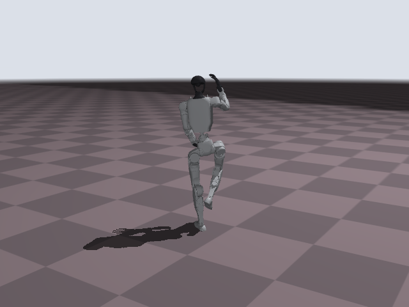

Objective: Kungfu

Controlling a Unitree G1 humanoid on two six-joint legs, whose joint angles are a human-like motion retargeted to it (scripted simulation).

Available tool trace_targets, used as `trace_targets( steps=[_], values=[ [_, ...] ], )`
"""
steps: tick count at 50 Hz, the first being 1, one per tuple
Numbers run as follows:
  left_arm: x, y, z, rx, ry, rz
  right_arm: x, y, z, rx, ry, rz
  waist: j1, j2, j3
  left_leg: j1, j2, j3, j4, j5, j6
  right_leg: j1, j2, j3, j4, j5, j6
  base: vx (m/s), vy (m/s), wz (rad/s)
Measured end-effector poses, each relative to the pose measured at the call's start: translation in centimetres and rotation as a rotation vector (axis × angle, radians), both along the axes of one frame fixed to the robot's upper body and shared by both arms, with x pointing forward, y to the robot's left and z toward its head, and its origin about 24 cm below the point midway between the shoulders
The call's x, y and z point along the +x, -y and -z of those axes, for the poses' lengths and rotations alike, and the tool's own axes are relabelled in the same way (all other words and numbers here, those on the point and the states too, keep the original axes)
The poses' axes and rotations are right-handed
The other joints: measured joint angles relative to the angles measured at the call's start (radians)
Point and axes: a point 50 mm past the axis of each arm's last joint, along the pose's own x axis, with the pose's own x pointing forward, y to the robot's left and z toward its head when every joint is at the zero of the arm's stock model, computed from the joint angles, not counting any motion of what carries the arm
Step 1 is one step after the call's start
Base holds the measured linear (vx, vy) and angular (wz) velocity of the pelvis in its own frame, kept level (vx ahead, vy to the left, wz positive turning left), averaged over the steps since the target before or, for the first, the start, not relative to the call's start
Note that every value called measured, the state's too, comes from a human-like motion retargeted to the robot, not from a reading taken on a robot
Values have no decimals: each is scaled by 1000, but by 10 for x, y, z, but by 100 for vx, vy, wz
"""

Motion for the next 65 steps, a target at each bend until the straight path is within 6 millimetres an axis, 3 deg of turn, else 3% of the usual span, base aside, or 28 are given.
trace_targets(
  steps=[3,7,10,12,15,17,19,20,23,25,28,31,33,35,38,41,43,45,46,47,50,52,53,55,57,60,62,65],
  values=[
    [16,17,-11,-115,9,-103,13,-30,49,6,-196,-212,-10,-10,25,17,-21,22,7,-5,-4,90,24,43,-142,69,16,-6,7,-29],
    [30,42,-27,-361,-23,-198,23,-83,146,-10,-610,-571,-9,-49,62,22,-53,64,58,-31,-17,234,67,161,-439,135,-9,-8,3,-26],
    [33,61,-40,-551,-37,-206,8,-123,233,-30,-961,-947,23,-99,87,-31,-83,106,167,-69,-34,350,81,301,-755,277,-40,-14,-5,-28],
    [33,70,-46,-625,-28,-175,-15,-144,288,33,-1188,-1223,43,-143,108,-68,-131,136,246,-101,-31,437,54,376,-984,414,3,-17,-12,-21],
    [26,77,-49,-685,-31,-107,-54,-162,355,257,-1501,-1485,78,-117,157,-145,-105,142,388,-162,-35,485,40,355,-1010,80,-215,-18,-8,-14],
    [17,77,-47,-701,-37,-46,-63,-157,381,396,-1678,-1486,97,-103,171,-204,-91,146,463,-168,-45,446,36,327,-1000,35,-311,-20,-7,-23],
    [3,77,-42,-702,-45,53,-61,-150,391,459,-1758,-1418,121,-87,195,-259,-78,160,517,-158,-53,393,31,344,-965,32,-322,-25,-3,-36],
    [-7,77,-37,-687,-84,103,-57,-145,391,449,-1743,-1377,124,-72,209,-279,-73,160,529,-150,-55,373,34,344,-947,27,-326,-26,4,9],
    [-23,77,-24,-655,-223,15,-48,-133,388,277,-1710,-1281,102,-33,215,-313,-75,140,534,-98,-74,372,27,320,-981,6,-371,-18,-2,48],
    [-24,74,-18,-608,-291,-59,-33,-123,372,215,-1632,-1228,92,-21,215,-335,-81,140,548,-15,-93,381,18,306,-1012,16,-383,-14,-1,67],
    [-5,70,-19,-523,-252,-134,2,-103,315,195,-1398,-1168,72,-19,217,-369,-77,212,680,90,-147,408,-18,290,-1059,37,-390,-14,-1,100],
    [16,55,-23,-444,-151,-206,24,-71,236,157,-1085,-1088,62,-38,182,-416,-49,278,1003,122,-188,452,-54,294,-1119,51,-396,-1,-3,95],
    [30,40,-27,-382,-63,-239,27,-40,178,127,-847,-978,57,-34,157,-458,-4,288,1259,139,-194,486,-67,263,-1162,65,-396,13,-8,108],
    [48,15,-32,-293,47,-274,18,-5,121,101,-593,-821,60,-20,137,-511,81,294,1495,135,-157,522,-60,219,-1203,78,-401,14,-15,91],
    [81,-43,-49,-48,267,-309,-18,44,51,92,-219,-526,130,0,126,-630,338,284,1674,69,-64,574,12,198,-1263,99,-433,18,-23,1],
    [105,-114,-75,282,481,-363,-64,82,10,145,116,-209,210,-17,150,-739,538,264,1446,179,-7,642,54,233,-1285,111,-442,10,-8,-75],
    [114,-159,-95,518,587,-428,-94,102,-2,219,292,10,252,-65,160,-751,577,297,1084,355,-51,670,20,261,-1284,116,-426,-3,0,-53],
    [118,-197,-111,744,643,-532,-120,118,-6,355,440,207,269,-127,159,-725,490,264,608,563,-165,688,-40,272,-1287,118,-406,-6,-2,1],
    [117,-213,-116,827,648,-610,-133,124,-6,422,523,273,277,-147,163,-699,454,205,410,575,-183,701,-61,277,-1289,115,-403,-8,-2,6],
    [115,-227,-120,896,651,-690,-146,127,-5,485,611,327,284,-168,163,-692,421,137,257,538,-165,707,-85,281,-1291,113,-401,-10,-3,4],
    [101,-256,-124,958,631,-931,-172,128,-1,611,829,391,305,-226,126,-764,375,28,170,100,49,669,-157,283,-1292,120,-416,-1,1,-10],
    [79,-268,-115,932,582,-1053,-172,121,3,618,835,369,320,-248,126,-732,411,52,259,151,18,662,-185,323,-1260,114,-417,20,14,-84],
    [66,-272,-108,917,552,-1097,-169,117,5,601,812,350,316,-249,128,-726,416,39,333,232,-2,668,-190,333,-1252,113,-417,21,18,-78],
    [46,-271,-94,885,499,-1147,-165,110,7,540,770,316,308,-238,128,-751,395,-5,526,330,-22,680,-199,332,-1255,117,-417,14,18,-44],
    [33,-262,-81,863,465,-1158,-164,109,9,488,746,304,298,-220,115,-783,416,33,758,305,-18,686,-195,319,-1271,122,-419,11,12,18],
    [25,-249,-71,846,449,-1156,-164,110,9,470,741,317,264,-197,89,-767,493,217,1064,241,88,684,-182,263,-1303,127,-424,10,5,61],
    [17,-227,-62,822,460,-1212,-169,112,10,461,749,302,309,-128,93,-753,587,208,1293,215,65,657,-113,276,-1280,114,-435,11,13,-56],
    [3,-200,-47,773,408,-1255,-170,112,13,462,749,288,315,-72,77,-678,490,212,1524,288,-69,637,-69,268,-1309,132,-435,7,12,-11]
  ],
)
